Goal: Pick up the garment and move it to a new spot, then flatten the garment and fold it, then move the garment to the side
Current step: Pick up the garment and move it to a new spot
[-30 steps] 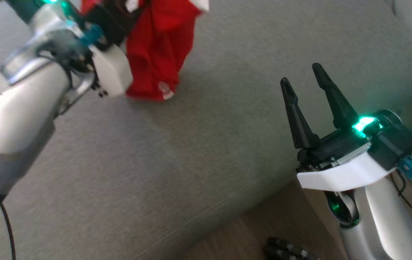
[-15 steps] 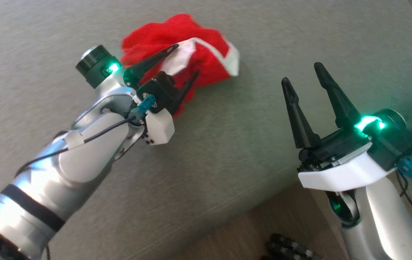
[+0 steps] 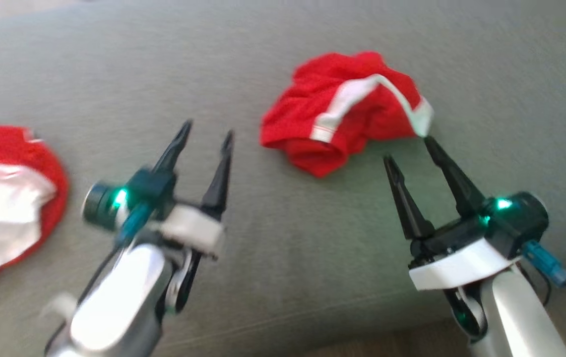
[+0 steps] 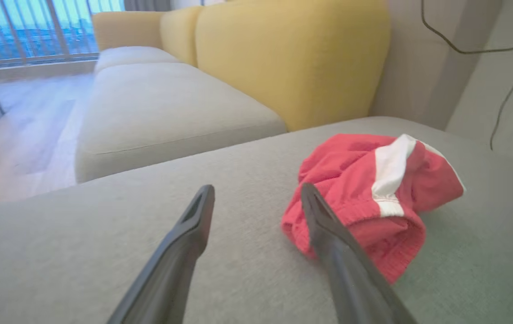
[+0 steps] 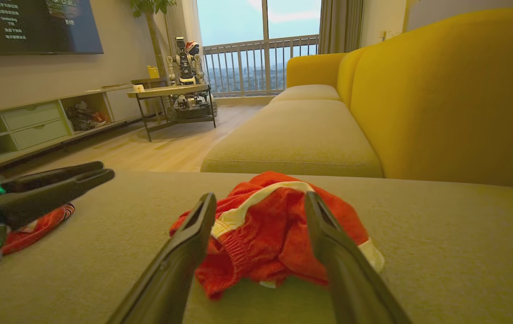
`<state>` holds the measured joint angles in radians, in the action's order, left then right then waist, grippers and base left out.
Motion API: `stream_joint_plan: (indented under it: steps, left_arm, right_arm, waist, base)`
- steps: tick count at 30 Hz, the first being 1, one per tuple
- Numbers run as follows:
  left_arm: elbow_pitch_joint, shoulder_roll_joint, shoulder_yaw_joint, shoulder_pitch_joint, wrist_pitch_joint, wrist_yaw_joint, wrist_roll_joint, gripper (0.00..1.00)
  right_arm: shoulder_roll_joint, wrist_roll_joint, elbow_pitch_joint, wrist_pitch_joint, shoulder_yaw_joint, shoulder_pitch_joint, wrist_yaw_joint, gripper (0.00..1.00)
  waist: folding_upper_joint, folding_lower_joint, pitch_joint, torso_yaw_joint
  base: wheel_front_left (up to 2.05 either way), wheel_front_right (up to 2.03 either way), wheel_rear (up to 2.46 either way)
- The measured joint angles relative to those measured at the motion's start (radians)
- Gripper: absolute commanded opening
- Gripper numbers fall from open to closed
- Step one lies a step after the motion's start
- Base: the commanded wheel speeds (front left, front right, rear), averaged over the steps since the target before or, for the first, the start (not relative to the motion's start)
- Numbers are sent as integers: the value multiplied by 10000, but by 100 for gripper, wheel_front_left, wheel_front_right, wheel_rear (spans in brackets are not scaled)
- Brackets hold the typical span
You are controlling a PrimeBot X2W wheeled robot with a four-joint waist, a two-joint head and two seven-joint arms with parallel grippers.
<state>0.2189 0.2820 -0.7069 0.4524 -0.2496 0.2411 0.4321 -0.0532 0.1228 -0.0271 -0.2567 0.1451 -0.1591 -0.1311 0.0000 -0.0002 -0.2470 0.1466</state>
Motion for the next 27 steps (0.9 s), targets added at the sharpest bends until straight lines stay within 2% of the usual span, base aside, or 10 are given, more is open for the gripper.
stream_joint_plan:
  steps: [3, 4, 8, 14, 18, 27]
  left_arm:
    - [-853, 0, 836, -1194, 0, 445, -305, 100]
    - [-1315, -27, 1436, -1964, 0, 621, -537, 100]
    - [-1964, -309, 2451, -3403, -2, 754, -938, 100]
    - [-2546, -769, 3179, -4959, -2, 385, -1921, 100]
    - [-2817, -803, 3369, -5521, -2, 293, -2637, 100]
    - [-2966, -999, 4031, -6621, -2, -180, -3457, 100]
  right_arm:
    - [0, -104, -198, 0, -111, 244, 0, 100]
    - [2, -157, -337, 0, -205, 389, 0, 100]
    - [2, -280, -476, 0, -527, 774, 0, 100]
    - [12, -353, -642, 0, -890, 1464, 0, 100]
    - [17, -378, -698, 0, -1024, 1921, 0, 100]
    - [58, -410, -598, 0, -1164, 2523, 0, 100]
  waist:
    - [0, 0, 381, -606]
    - [0, 0, 647, -974]
    - [0, 0, 1158, -1647]
    - [0, 0, 1952, -2206]
    - [0, 0, 2302, -2325]
    - [0, 0, 2743, -2319]
  base:
    - [0, 0, 0]
    - [0, 0, 0]
    - [0, 0, 0]
    - [0, 0, 0]
    - [0, 0, 0]
    - [0, 0, 0]
